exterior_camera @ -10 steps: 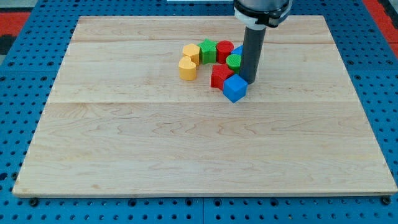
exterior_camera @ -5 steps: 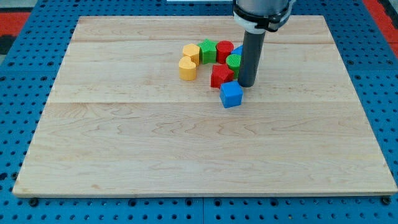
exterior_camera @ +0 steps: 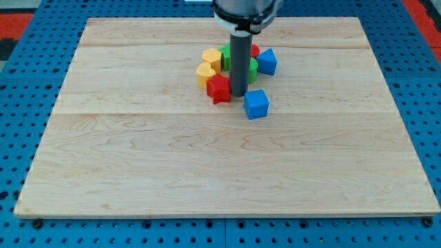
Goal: Move the blue triangle with the green circle towards the top right of the board
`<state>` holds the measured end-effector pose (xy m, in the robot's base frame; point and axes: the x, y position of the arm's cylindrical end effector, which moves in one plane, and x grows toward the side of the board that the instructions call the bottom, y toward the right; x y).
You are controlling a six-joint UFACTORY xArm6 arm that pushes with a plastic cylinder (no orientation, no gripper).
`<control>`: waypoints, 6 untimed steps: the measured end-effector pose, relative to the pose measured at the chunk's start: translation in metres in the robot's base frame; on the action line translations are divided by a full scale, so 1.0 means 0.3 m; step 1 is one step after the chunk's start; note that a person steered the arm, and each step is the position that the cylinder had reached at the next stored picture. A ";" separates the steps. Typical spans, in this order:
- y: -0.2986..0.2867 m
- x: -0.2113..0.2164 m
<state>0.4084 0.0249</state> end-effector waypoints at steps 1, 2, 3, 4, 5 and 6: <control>-0.016 0.035; -0.016 0.025; -0.015 0.006; -0.015 -0.017; -0.015 -0.028; -0.015 -0.028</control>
<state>0.4000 0.0204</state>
